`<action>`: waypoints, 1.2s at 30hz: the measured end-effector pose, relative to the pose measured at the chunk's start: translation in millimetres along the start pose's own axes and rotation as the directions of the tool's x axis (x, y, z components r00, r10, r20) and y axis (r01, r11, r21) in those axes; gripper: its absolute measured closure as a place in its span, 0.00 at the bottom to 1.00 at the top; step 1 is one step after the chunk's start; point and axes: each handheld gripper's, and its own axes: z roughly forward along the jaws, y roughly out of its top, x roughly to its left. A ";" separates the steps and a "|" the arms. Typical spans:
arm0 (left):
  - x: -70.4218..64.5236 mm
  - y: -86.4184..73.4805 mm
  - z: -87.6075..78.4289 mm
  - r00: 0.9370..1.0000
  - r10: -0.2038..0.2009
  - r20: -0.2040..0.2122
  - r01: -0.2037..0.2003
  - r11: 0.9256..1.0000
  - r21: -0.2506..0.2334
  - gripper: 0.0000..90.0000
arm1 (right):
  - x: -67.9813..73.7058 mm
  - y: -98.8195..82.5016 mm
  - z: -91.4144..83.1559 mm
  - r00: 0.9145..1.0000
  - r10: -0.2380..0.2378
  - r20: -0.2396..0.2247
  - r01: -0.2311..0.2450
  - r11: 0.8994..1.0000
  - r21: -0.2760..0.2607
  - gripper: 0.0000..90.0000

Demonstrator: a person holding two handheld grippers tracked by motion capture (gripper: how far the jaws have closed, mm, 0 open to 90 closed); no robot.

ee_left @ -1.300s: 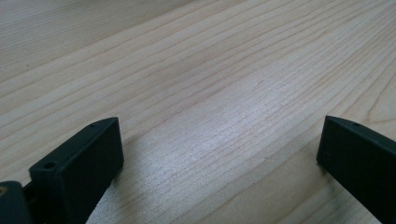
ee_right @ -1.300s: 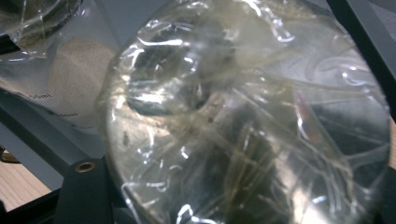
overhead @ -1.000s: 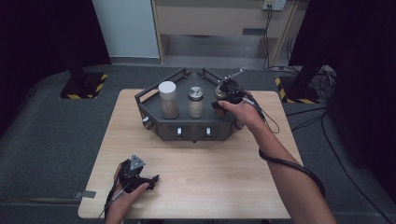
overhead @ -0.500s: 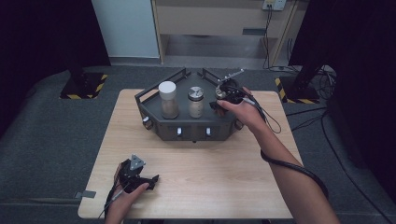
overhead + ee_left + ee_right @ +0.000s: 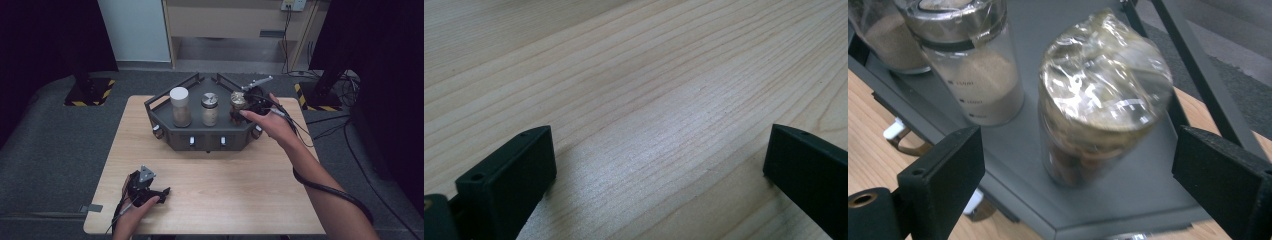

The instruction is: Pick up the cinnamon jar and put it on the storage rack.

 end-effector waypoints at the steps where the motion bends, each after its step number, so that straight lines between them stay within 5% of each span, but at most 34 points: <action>1: 0.0 0.0 0.0 1.000 0.000 0.000 0.000 1.000 0.000 0.00 | -0.3 -2.1 -3.1 1.000 0.005 0.000 -0.005 1.000 -0.007 0.07; 15: 0.0 0.1 -0.1 1.000 0.000 0.000 0.000 1.000 0.001 0.00 | -0.3 -31.5 -28.9 0.999 0.039 -0.012 -0.039 0.998 -0.043 0.06; 36: 0.0 0.1 -0.1 1.000 0.000 0.000 0.000 1.000 0.001 0.00 | 15.3 -79.6 -34.4 0.999 0.015 -0.036 -0.016 0.999 -0.035 0.04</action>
